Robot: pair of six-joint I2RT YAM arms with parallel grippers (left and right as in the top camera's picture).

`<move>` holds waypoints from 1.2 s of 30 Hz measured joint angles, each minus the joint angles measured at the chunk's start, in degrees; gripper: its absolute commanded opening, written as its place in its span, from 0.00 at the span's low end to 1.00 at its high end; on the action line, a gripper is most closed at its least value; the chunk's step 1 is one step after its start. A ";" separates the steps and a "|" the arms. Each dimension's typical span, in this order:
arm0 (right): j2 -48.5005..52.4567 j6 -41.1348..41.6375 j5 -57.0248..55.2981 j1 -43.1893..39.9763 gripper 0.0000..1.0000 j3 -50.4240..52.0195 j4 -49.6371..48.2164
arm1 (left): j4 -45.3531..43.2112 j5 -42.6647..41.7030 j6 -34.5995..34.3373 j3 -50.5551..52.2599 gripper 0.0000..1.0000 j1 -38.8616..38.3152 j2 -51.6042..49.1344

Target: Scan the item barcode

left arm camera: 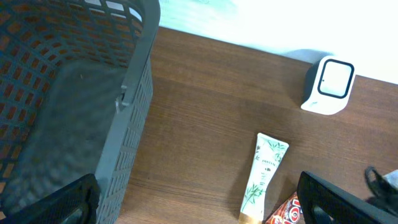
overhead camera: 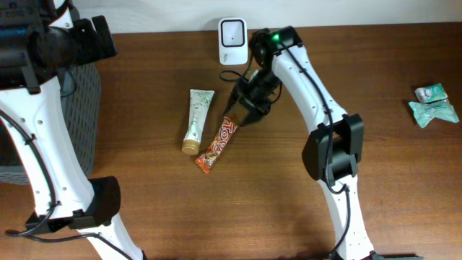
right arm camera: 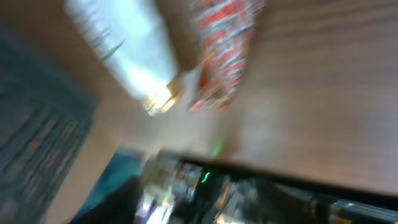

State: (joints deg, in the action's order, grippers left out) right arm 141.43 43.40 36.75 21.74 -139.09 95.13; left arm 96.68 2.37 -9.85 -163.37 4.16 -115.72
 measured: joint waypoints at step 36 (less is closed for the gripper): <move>0.28 -20.44 -26.32 0.11 0.04 -4.39 -40.44 | 0.00 0.02 0.02 0.00 0.99 0.00 0.00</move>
State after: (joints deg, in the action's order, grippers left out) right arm 141.71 22.96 10.44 21.85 -143.48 54.70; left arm 96.68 2.39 -9.82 -163.37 4.16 -115.72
